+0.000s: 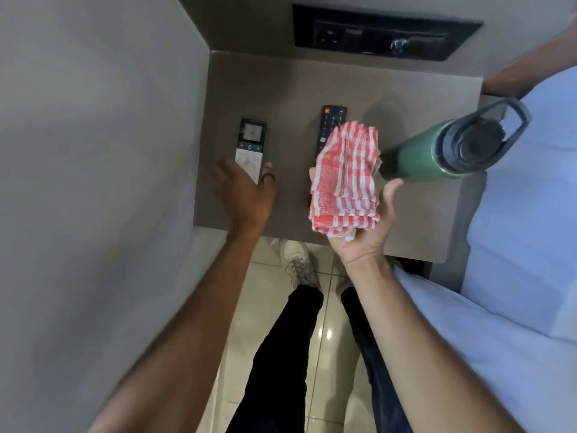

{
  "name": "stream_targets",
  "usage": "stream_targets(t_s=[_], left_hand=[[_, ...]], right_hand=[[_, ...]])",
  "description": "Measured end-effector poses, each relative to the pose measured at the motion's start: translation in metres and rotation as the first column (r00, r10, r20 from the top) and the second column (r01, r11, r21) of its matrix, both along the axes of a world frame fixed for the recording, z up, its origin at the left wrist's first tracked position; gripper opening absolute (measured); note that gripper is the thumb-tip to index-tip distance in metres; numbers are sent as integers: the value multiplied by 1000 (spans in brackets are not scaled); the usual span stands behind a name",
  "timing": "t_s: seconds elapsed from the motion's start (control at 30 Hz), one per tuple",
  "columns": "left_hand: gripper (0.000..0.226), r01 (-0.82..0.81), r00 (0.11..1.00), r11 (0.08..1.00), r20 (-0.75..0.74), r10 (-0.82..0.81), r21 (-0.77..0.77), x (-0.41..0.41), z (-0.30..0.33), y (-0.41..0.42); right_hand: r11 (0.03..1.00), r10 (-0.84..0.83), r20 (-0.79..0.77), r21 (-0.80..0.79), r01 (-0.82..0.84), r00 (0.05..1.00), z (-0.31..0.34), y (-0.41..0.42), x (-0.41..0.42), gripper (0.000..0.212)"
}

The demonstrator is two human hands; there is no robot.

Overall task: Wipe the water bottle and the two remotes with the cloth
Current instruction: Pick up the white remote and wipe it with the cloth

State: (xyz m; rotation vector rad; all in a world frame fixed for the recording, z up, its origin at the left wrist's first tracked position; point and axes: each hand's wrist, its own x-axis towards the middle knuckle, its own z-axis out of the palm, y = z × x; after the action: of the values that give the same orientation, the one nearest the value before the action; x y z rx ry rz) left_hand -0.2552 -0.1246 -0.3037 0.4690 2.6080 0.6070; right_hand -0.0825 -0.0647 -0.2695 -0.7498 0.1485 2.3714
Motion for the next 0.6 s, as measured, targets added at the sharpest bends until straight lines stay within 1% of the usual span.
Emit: stream_targets(t_s=[0.03,0.07,0.1,0.17,0.27,0.33,0.4,0.47,0.53,0.6], left_hand=[[76,25,999,991,-23,-28,-133,-14,-12,4],[81,51,998,974,-23,-58,-221,-25,-21,7],[83,73,997,961,-5,-77,-266,-33,-28,10],[82,93,996,958,33,-87,-272,-42,-38,14],[77,115,990,973,103,-96,-201,-42,-37,17],[72,102,985,991,150,-88,-87,-34,-25,15],[68,86,982,996,166,-88,19,-25,-2,11],[68,102,980,991,162,-115,90,-15,30,4],[72,96,982,986,148,-116,135,-5,67,-1],[69,101,987,986,114,-116,130,4,101,-4]], right_hand=[[1000,29,-12,13,-29,1000,-2,3,-2,86],[998,57,-19,17,-57,998,-4,6,-3,86],[997,83,-26,8,-83,996,-6,8,-4,85],[992,124,-10,-29,-125,992,-8,12,-5,86],[982,189,100,-49,-185,977,-3,18,-3,88],[977,210,164,-54,-204,964,3,22,1,86],[972,235,228,-44,-231,945,14,26,6,84],[970,241,267,-28,-242,933,28,29,10,82],[972,218,293,16,-232,931,46,31,9,79],[964,174,305,140,-224,936,64,34,5,76]])
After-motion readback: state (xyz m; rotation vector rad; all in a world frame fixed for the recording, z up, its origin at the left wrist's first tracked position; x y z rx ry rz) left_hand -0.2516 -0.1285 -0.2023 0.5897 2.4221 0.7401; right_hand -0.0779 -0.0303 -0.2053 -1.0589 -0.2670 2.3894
